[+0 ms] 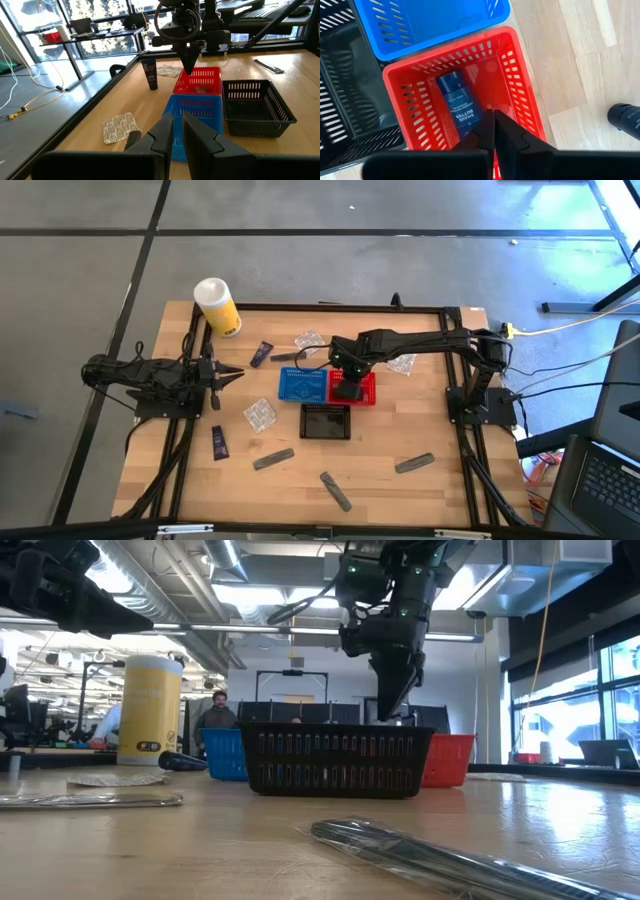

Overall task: Pick & Place Travel size toiletries
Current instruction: Put the white bandage into the black bin

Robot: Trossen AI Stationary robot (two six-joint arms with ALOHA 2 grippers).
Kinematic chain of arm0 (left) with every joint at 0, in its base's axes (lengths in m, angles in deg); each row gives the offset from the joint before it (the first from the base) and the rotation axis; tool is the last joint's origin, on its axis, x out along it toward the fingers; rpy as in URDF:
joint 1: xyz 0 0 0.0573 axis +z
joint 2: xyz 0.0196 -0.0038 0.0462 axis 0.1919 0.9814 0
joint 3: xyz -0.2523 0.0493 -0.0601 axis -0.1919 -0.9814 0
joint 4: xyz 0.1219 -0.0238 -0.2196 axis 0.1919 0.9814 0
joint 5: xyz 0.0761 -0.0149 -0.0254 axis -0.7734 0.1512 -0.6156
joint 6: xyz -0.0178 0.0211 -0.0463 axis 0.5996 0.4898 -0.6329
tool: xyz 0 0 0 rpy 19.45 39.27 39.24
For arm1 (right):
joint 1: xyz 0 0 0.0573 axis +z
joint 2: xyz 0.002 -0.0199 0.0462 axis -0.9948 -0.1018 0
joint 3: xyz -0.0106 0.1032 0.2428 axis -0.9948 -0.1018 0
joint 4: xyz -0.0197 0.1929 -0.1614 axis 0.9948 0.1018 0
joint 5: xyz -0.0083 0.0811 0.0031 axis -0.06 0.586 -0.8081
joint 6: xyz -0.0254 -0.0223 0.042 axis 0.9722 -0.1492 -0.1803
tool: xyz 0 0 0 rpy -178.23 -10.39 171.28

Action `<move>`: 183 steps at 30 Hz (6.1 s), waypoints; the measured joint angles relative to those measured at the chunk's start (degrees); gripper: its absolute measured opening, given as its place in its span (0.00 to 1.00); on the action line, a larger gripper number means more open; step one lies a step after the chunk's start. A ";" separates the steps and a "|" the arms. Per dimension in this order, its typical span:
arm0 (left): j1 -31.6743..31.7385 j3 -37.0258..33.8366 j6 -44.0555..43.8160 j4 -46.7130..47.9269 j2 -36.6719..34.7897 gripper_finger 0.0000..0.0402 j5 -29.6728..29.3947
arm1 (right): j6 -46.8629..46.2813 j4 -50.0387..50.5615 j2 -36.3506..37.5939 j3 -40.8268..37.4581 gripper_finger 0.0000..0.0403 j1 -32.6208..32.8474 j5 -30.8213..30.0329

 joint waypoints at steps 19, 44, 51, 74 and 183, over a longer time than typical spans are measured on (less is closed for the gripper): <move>-0.01 0.01 0.00 0.00 0.01 0.09 0.00 | 0.15 0.41 1.51 -0.02 0.16 -1.94 -10.99; 0.01 0.02 0.00 -0.02 0.00 0.09 0.00 | -5.88 8.77 25.52 -8.07 0.41 -4.24 -14.99; -0.01 0.00 -0.01 0.00 0.02 0.09 0.00 | -10.83 5.27 31.98 -19.19 0.42 -4.77 -16.29; 0.00 0.01 0.01 0.00 0.01 0.09 0.00 | -16.41 -17.89 32.65 -41.30 0.55 -10.64 -13.14; -0.01 0.02 0.01 0.00 0.01 0.09 0.00 | -19.16 -35.37 42.90 -50.21 0.00 8.34 -10.53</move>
